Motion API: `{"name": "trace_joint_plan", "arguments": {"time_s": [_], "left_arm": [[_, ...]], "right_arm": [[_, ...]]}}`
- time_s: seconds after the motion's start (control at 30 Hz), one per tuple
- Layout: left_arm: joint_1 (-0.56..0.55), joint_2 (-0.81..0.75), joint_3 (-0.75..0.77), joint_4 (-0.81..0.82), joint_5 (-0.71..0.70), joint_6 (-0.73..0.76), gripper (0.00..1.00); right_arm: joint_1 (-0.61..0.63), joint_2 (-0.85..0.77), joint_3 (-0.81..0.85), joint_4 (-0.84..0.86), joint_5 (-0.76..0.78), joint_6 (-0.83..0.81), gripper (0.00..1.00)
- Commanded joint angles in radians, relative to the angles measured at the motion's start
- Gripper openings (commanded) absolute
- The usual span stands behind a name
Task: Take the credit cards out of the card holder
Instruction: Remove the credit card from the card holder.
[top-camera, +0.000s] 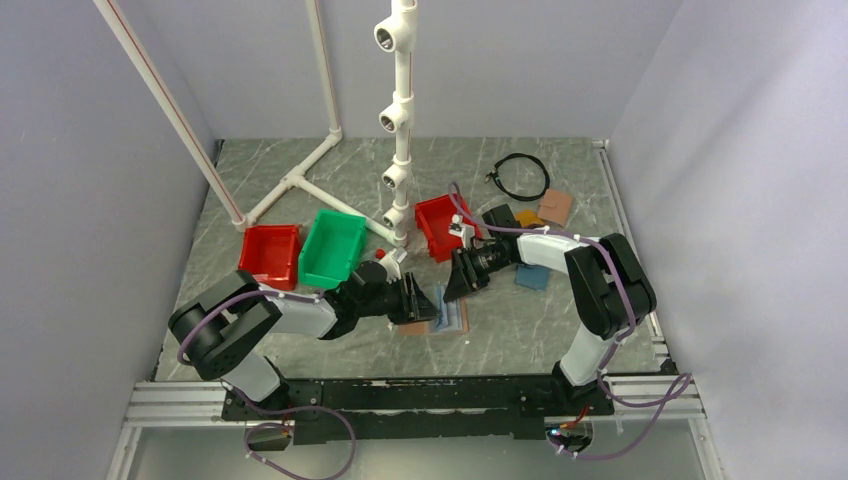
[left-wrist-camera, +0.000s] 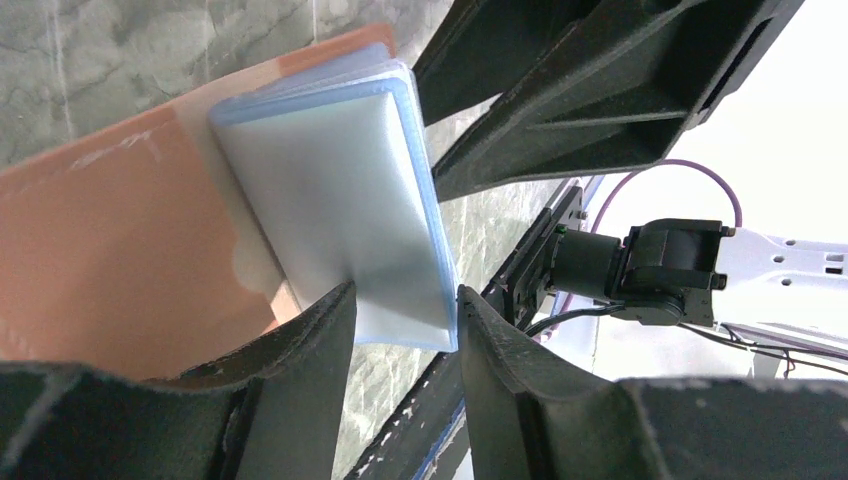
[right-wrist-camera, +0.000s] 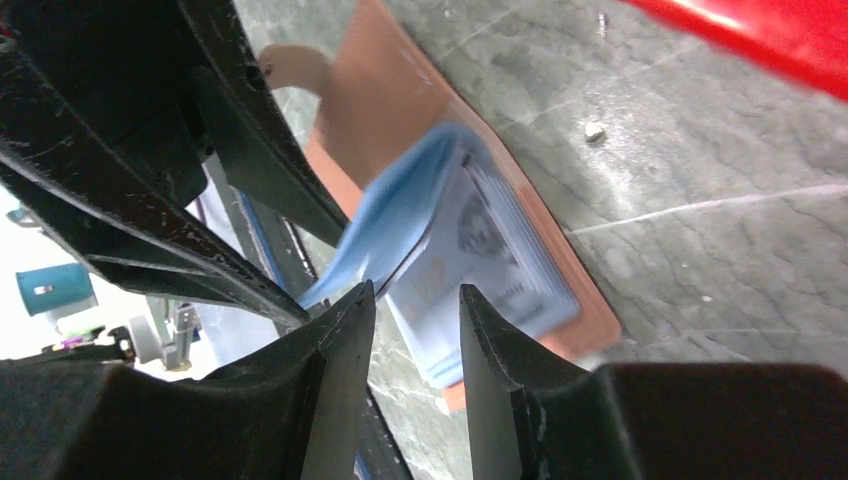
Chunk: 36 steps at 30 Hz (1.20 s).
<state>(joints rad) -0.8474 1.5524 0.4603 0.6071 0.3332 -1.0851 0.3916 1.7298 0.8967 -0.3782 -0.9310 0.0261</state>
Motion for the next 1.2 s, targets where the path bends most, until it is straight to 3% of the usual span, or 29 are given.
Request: {"name": "trace_joint_plan", "arguments": {"time_s": [0.0,0.37,0.83,1.07,1.17], "left_arm": [[0.001,-0.027,-0.008,0.024,-0.011,0.009,0.47],[0.01,-0.02,-0.018,0.033,-0.005,0.001,0.46],[0.01,-0.037,-0.011,-0.026,-0.02,0.017,0.51],[0.007,-0.031,0.006,-0.034,-0.016,0.027,0.64],[0.004,-0.039,0.022,-0.076,-0.029,0.038,0.66]], "right_arm": [[0.003,0.005,0.028,0.001,0.068,-0.046,0.39],[0.011,0.008,0.031,-0.002,0.039,-0.055,0.39],[0.05,-0.019,0.034,0.003,-0.009,-0.064,0.3],[0.073,-0.024,0.039,-0.002,0.005,-0.076,0.28],[0.089,-0.03,0.042,-0.005,0.003,-0.086,0.33]]}}
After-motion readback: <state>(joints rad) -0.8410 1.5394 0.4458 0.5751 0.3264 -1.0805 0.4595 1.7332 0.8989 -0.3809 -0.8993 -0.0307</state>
